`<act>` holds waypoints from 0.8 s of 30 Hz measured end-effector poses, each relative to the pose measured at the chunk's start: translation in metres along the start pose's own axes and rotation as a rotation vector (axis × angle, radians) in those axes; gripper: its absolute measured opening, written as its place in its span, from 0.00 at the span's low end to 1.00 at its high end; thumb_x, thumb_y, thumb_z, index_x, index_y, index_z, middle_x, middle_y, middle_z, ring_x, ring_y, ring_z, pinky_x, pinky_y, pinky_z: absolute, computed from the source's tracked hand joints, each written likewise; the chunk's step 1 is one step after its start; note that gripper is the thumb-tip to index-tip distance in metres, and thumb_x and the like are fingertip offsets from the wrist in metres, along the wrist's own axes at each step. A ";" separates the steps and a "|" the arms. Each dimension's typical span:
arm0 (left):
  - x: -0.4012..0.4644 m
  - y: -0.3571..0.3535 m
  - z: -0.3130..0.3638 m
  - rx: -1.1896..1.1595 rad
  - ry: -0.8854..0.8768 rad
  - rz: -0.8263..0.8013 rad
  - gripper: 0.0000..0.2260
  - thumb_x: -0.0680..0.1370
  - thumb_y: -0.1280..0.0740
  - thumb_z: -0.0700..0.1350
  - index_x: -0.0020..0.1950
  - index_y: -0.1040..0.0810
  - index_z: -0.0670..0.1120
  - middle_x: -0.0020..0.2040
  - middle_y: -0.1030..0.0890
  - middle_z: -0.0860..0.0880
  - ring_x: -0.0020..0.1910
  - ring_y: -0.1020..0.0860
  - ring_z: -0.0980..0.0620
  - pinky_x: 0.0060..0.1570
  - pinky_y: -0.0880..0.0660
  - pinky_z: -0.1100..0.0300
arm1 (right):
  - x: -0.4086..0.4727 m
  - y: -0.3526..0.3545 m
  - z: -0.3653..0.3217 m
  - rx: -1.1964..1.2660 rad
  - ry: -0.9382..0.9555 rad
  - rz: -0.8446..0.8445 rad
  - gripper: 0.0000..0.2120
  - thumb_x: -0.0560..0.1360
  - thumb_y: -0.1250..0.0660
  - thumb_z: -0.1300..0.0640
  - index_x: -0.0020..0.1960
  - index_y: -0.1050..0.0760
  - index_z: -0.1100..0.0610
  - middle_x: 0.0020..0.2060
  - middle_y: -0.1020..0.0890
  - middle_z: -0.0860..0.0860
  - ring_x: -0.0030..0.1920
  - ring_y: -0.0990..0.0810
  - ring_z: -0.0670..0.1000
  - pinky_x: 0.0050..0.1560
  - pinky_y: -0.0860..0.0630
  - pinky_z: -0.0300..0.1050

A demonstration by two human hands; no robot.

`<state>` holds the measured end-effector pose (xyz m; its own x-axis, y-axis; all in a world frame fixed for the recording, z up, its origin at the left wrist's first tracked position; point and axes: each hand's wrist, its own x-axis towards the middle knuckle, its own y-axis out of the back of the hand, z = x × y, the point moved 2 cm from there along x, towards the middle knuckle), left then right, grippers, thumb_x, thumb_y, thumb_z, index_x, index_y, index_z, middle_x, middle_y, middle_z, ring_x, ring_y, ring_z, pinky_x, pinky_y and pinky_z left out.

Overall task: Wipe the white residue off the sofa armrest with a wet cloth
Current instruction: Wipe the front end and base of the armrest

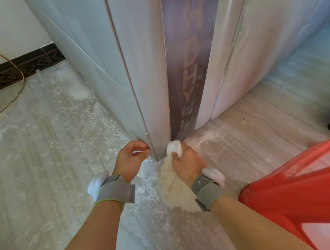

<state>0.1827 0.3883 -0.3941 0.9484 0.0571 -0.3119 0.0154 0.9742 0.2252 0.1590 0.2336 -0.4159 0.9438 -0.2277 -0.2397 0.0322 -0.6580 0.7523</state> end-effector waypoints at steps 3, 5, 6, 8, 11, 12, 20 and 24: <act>0.000 0.004 -0.003 -0.040 0.033 0.011 0.12 0.76 0.37 0.33 0.41 0.23 0.49 0.42 0.21 0.51 0.45 0.26 0.53 0.42 0.30 0.62 | -0.018 0.008 -0.001 0.157 0.097 0.207 0.13 0.77 0.41 0.49 0.59 0.30 0.54 0.53 0.23 0.51 0.50 0.23 0.55 0.45 0.31 0.43; -0.001 0.006 -0.003 -0.065 0.063 0.016 0.14 0.76 0.39 0.32 0.41 0.22 0.49 0.41 0.20 0.52 0.47 0.26 0.51 0.44 0.30 0.60 | -0.030 0.009 -0.010 0.238 0.334 0.324 0.14 0.74 0.40 0.48 0.56 0.28 0.53 0.49 0.23 0.50 0.46 0.23 0.53 0.42 0.30 0.42; -0.002 0.006 -0.003 -0.084 0.078 0.021 0.14 0.76 0.40 0.31 0.40 0.22 0.49 0.40 0.19 0.53 0.47 0.26 0.50 0.44 0.30 0.60 | -0.033 0.007 -0.015 0.218 0.444 0.360 0.14 0.72 0.40 0.48 0.55 0.28 0.51 0.47 0.23 0.50 0.44 0.23 0.52 0.39 0.29 0.41; -0.004 0.006 -0.002 -0.121 0.111 0.035 0.15 0.76 0.40 0.31 0.40 0.21 0.49 0.38 0.19 0.54 0.47 0.25 0.49 0.44 0.30 0.61 | -0.033 0.003 -0.026 0.140 0.563 0.416 0.13 0.70 0.40 0.48 0.54 0.30 0.48 0.46 0.22 0.50 0.41 0.23 0.51 0.33 0.31 0.38; -0.008 0.007 0.000 -0.132 0.149 0.008 0.12 0.77 0.39 0.34 0.42 0.21 0.49 0.43 0.21 0.49 0.49 0.25 0.49 0.47 0.29 0.59 | -0.025 -0.013 -0.027 -0.016 0.607 0.388 0.13 0.68 0.40 0.50 0.53 0.31 0.46 0.44 0.21 0.49 0.39 0.22 0.52 0.29 0.34 0.36; -0.010 0.008 0.001 -0.126 0.159 -0.011 0.10 0.77 0.39 0.36 0.44 0.21 0.49 0.45 0.21 0.49 0.50 0.25 0.49 0.50 0.29 0.58 | -0.022 -0.019 -0.023 -0.044 0.565 0.317 0.13 0.69 0.39 0.52 0.54 0.31 0.46 0.46 0.21 0.49 0.40 0.21 0.54 0.31 0.33 0.37; -0.013 0.011 0.001 -0.092 0.196 -0.038 0.11 0.79 0.37 0.43 0.60 0.24 0.48 0.55 0.21 0.46 0.54 0.25 0.48 0.56 0.29 0.55 | -0.015 -0.026 0.022 0.198 0.008 0.068 0.15 0.74 0.36 0.52 0.61 0.31 0.49 0.55 0.23 0.50 0.50 0.23 0.56 0.47 0.29 0.43; -0.009 -0.003 0.003 -0.174 0.207 0.031 0.08 0.79 0.38 0.48 0.54 0.26 0.46 0.46 0.21 0.49 0.46 0.23 0.50 0.49 0.27 0.57 | -0.012 -0.001 -0.010 0.547 0.163 0.296 0.18 0.72 0.32 0.52 0.59 0.30 0.55 0.49 0.24 0.46 0.47 0.25 0.49 0.46 0.32 0.40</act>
<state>0.1756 0.3840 -0.3891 0.8624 0.1139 -0.4933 -0.0848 0.9931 0.0811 0.1507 0.2445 -0.4074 0.9263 -0.3723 0.0587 -0.3692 -0.8650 0.3399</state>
